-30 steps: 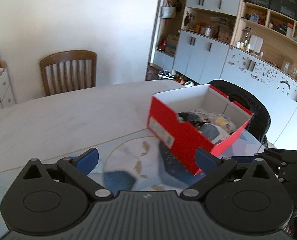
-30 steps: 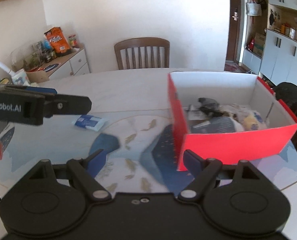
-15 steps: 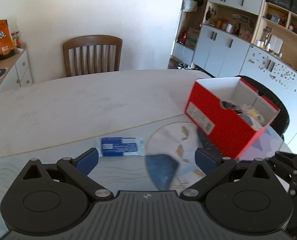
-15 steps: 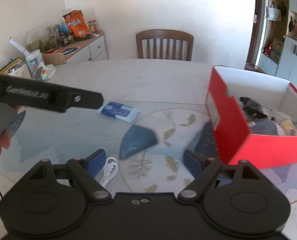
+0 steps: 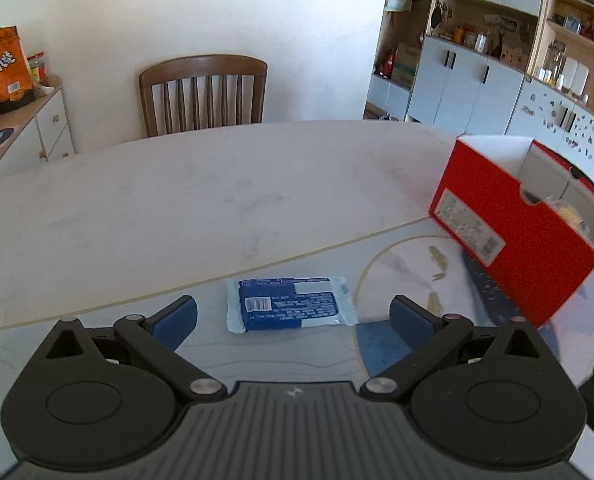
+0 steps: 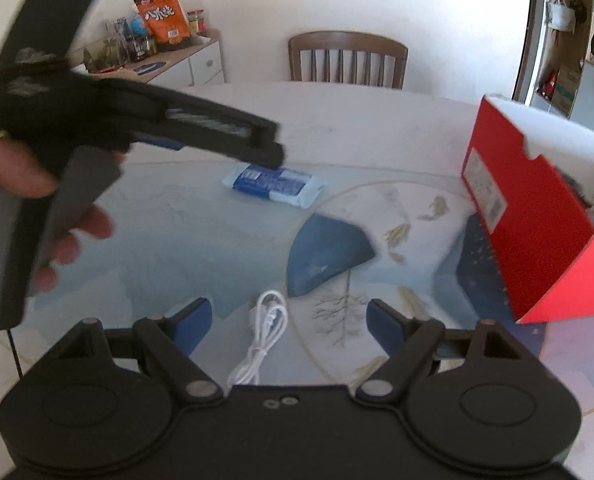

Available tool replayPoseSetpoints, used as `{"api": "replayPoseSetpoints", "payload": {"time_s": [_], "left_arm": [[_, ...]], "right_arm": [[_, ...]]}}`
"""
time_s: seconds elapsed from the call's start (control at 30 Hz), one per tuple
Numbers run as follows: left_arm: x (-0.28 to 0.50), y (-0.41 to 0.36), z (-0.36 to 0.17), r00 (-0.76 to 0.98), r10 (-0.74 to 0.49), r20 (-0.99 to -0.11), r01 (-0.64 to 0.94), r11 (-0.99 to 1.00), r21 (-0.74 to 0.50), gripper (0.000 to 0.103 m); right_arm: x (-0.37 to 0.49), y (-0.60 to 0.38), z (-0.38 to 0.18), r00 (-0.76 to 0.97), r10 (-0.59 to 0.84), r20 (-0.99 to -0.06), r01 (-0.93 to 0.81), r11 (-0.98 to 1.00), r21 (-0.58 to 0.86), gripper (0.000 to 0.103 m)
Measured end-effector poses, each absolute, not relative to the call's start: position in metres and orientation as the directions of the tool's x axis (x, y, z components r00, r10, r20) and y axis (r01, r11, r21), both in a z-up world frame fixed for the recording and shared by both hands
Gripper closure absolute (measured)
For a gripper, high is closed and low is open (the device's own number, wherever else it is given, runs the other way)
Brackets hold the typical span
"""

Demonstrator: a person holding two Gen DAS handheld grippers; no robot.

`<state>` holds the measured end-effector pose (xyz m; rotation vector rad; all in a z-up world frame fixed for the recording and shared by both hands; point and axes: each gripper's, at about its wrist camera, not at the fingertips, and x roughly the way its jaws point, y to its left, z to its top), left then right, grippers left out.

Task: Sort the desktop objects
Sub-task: 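Grasp the blue-and-white pack with the left tool while the right tool grasps the white cable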

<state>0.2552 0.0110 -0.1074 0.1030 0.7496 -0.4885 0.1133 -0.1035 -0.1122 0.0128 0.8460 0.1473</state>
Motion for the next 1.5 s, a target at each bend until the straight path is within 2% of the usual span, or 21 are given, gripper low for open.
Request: {"api": "replayPoseSetpoints", "payload": {"time_s": [0.23,0.53,0.83,0.93,1.23,1.3,1.4,1.5], "left_arm": [[0.283,-0.004,-0.128,0.609,-0.383,-0.694,0.476,0.877,-0.067,0.0],[0.294,-0.025,-0.153,0.63,-0.305,-0.714,0.46,0.887,0.028,0.0],[0.299,-0.026,-0.166,0.618,-0.295,-0.729,0.448,0.894,0.018,0.0],[0.3,-0.026,-0.166,0.616,-0.301,-0.727,0.455,0.89,0.017,0.0],[0.3,-0.025,-0.167,0.619,-0.313,-0.72,0.467,0.884,0.017,0.0],[0.3,-0.025,-0.166,0.618,-0.314,-0.721,0.469,0.883,0.018,0.0],[0.3,-0.025,-0.166,0.618,-0.314,-0.721,0.47,0.883,0.019,0.002],[0.299,-0.025,-0.165,0.618,-0.321,-0.717,0.478,0.878,0.019,0.008]], "right_arm": [[0.117,-0.094,-0.124,0.628,0.136,-0.766,-0.137,0.989,0.063,0.019],[0.121,-0.085,-0.133,0.602,0.134,-0.787,-0.155,0.987,0.049,0.02],[0.126,-0.082,-0.141,0.594,0.101,-0.798,-0.157,0.988,0.008,0.022],[0.127,-0.082,-0.14,0.601,0.096,-0.793,-0.145,0.989,0.01,0.025],[0.128,-0.086,-0.139,0.626,0.098,-0.773,-0.145,0.989,0.008,0.052],[0.129,-0.087,-0.138,0.628,0.095,-0.772,-0.142,0.99,0.006,0.065],[0.13,-0.09,-0.137,0.629,0.09,-0.772,-0.141,0.99,0.001,0.076],[0.13,-0.092,-0.137,0.631,0.078,-0.772,-0.135,0.991,-0.011,0.079]]}}
